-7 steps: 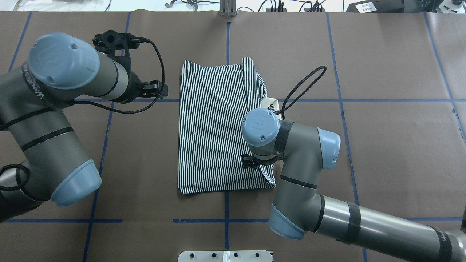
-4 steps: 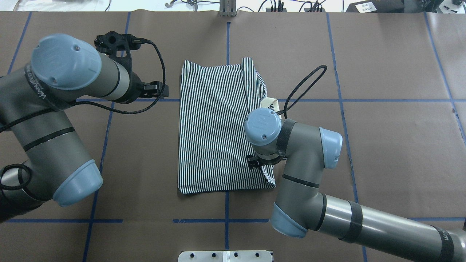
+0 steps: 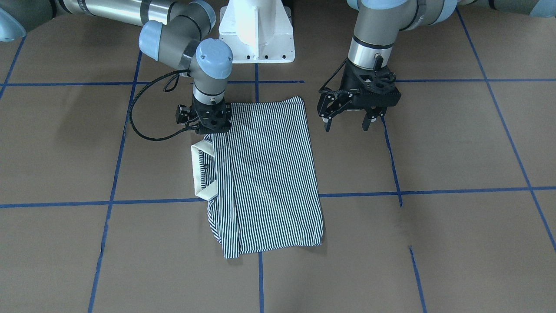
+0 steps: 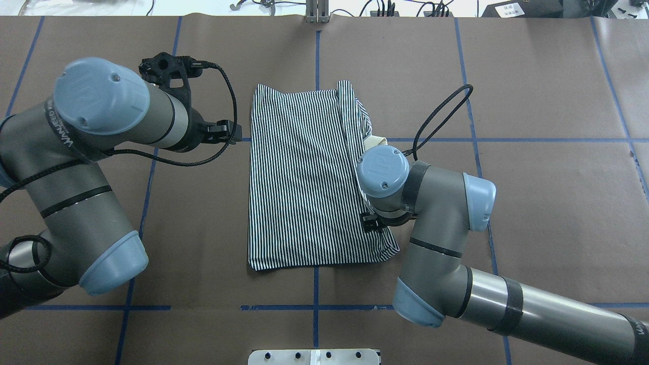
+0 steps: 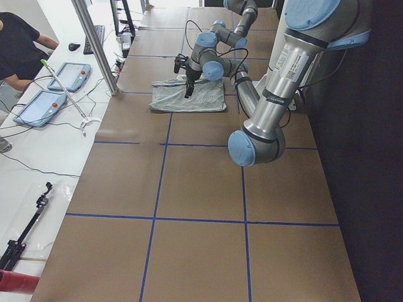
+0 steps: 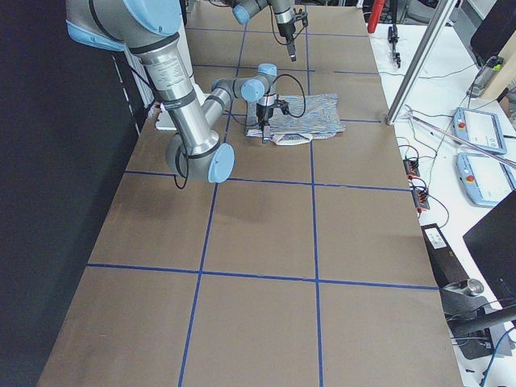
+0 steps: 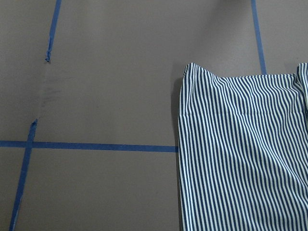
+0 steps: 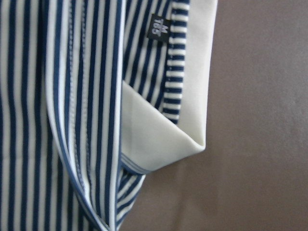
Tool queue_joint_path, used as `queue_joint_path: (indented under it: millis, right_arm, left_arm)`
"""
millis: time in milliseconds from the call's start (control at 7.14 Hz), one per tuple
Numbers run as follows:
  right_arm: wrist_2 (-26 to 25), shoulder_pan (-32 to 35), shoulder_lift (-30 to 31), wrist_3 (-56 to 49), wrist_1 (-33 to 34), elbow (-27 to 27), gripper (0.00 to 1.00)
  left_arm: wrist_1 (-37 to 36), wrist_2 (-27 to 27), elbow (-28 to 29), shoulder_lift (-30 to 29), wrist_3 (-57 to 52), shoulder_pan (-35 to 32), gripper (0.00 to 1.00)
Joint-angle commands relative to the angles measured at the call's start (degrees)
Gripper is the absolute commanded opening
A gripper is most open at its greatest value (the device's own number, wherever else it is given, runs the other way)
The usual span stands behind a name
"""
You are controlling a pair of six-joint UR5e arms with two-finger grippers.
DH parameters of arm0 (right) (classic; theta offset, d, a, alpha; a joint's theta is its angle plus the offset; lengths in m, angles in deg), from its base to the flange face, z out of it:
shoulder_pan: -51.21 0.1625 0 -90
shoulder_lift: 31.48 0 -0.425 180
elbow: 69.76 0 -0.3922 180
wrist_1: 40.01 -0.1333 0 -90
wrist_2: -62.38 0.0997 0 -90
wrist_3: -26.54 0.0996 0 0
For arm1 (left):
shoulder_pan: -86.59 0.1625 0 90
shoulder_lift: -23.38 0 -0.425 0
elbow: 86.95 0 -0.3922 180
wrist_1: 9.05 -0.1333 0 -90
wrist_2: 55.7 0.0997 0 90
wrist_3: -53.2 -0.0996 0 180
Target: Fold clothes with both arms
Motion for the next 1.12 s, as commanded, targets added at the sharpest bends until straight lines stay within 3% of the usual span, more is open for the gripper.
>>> queue_joint_path:
  millis: [0,560,980]
  right_arm:
    - [-0.2,0.5,1.9,-1.0,0.2,1.4,1.0]
    - [-0.3,1.9,-2.2,-2.7,-0.1,0.6,1.0]
    - [-0.6,2.9,-8.3,-3.7,-2.3,-7.6,1.0]
  left_arm:
    - [1.8,0.0,1.2,0.1,0.9,0.4,1.0]
    - [2.1,0.0,1.3,0.2,0.3,0.4,1.0]
    - [2.2,0.1,1.6,0.2,0.2,0.4,1.0]
